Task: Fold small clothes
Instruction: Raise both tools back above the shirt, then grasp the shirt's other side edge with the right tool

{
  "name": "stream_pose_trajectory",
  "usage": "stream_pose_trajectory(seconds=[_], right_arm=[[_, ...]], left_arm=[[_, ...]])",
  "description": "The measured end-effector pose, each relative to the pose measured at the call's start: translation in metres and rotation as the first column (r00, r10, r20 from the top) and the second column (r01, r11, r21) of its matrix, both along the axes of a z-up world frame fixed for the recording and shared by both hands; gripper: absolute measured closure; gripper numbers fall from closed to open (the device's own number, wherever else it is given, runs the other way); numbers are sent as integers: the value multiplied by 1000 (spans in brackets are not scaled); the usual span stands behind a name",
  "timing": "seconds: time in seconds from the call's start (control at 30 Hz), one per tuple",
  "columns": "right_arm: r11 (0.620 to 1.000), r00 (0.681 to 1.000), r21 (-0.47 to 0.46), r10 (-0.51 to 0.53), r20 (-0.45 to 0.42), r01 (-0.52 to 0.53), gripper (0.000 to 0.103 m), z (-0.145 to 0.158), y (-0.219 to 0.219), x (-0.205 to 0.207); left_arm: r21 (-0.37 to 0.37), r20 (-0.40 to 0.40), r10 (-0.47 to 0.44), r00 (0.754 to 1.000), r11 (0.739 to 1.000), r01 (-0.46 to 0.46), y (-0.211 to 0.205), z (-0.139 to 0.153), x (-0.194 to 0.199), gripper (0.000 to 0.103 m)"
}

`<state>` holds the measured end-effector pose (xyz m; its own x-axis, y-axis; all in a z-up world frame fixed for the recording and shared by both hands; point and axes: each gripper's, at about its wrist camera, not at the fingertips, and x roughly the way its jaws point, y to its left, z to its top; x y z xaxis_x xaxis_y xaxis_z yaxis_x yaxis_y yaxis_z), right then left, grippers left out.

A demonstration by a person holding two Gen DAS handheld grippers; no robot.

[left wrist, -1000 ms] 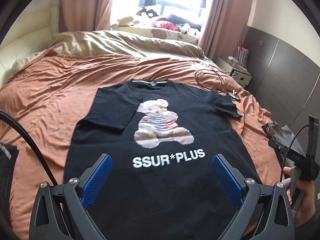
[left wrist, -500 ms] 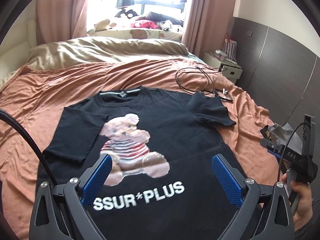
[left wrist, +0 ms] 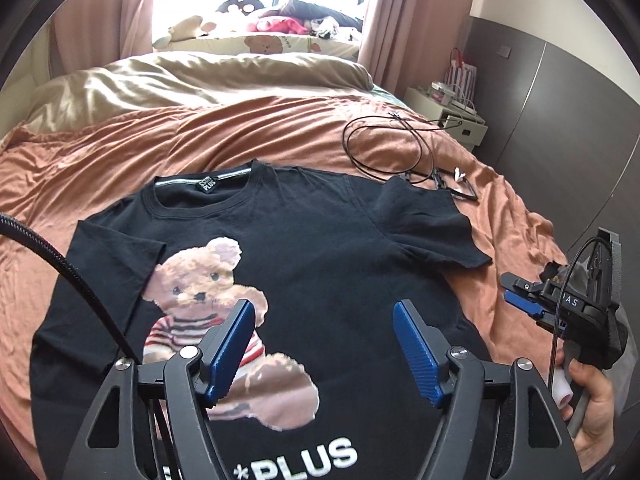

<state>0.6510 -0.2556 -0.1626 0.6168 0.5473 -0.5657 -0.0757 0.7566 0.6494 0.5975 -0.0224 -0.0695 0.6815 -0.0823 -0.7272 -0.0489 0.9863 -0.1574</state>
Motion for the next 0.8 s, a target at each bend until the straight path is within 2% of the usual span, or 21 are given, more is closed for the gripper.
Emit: stream_pose_trajectory(seconds=[0.37,0.5,0.67,0.77,0.8], right_arm=[[998,996,53,-33,-79,38,65,-33,7,61],[994,992,84,-55,-115,65,77,-42,4,72],[992,992,104,-66,-104,77,82,-45,0,82],[992,992,98,-73,-102,83,99,-48,0,86],[992,993,97,-72,-96,81,100,-46,-1,85]], left_arm=[[-18,-43,-83,996,996,82,-13,-38,67,52],[-35,-70,-105,992,994,103,-18,-54,92,59],[-46,-87,-144,986,989,141,-29,-69,115,63],[-54,-105,-164,981,986,159,-35,-79,129,71],[-57,-113,-169,979,985,163,-38,-82,133,73]])
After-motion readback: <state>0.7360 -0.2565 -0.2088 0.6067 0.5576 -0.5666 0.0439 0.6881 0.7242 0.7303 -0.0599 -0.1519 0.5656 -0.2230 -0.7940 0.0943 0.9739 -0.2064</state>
